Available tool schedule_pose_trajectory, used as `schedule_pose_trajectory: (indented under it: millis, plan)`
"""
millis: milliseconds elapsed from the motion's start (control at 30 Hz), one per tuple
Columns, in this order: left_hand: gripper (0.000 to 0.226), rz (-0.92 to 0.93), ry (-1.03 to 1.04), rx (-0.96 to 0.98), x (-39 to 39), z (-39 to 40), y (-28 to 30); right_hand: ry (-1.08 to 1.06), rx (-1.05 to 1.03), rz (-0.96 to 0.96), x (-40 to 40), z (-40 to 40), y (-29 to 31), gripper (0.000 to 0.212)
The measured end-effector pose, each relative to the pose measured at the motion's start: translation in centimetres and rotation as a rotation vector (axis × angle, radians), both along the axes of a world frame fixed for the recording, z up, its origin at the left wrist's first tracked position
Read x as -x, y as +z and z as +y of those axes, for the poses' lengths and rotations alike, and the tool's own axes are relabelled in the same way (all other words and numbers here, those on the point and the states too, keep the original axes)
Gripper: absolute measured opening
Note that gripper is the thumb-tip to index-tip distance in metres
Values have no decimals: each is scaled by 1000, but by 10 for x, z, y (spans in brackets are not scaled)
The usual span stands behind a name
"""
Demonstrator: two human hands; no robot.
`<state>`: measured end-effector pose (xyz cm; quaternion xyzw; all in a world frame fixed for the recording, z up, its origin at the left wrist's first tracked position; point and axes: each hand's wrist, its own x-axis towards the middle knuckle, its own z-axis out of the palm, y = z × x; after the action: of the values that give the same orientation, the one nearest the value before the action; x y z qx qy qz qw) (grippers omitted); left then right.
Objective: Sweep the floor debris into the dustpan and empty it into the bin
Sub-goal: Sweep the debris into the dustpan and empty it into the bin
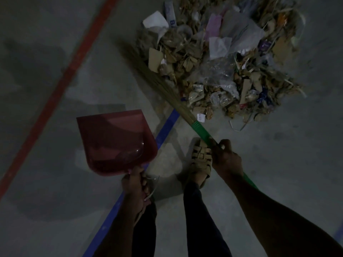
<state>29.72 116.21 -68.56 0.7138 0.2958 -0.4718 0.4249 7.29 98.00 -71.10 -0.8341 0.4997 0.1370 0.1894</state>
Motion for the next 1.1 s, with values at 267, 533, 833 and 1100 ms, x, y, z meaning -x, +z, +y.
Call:
schedule_pose_trajectory:
  millis: [267,533,833,1100]
  plan:
    - [33,6,-79,18,-72,3,22,68,-13,-177,-75,-5,16,61]
    - [40,-73,-308,39,-199,-1,51,-245,-37,-98,-164,-24,26,74]
    - [33,-24,-533,2,-313,-101,9,-761,-235,-102,-245,-73,-50,48]
    - [29,27,-743,6,-347,-190,-42,-927,-310,-203,-306,-89,-102,82]
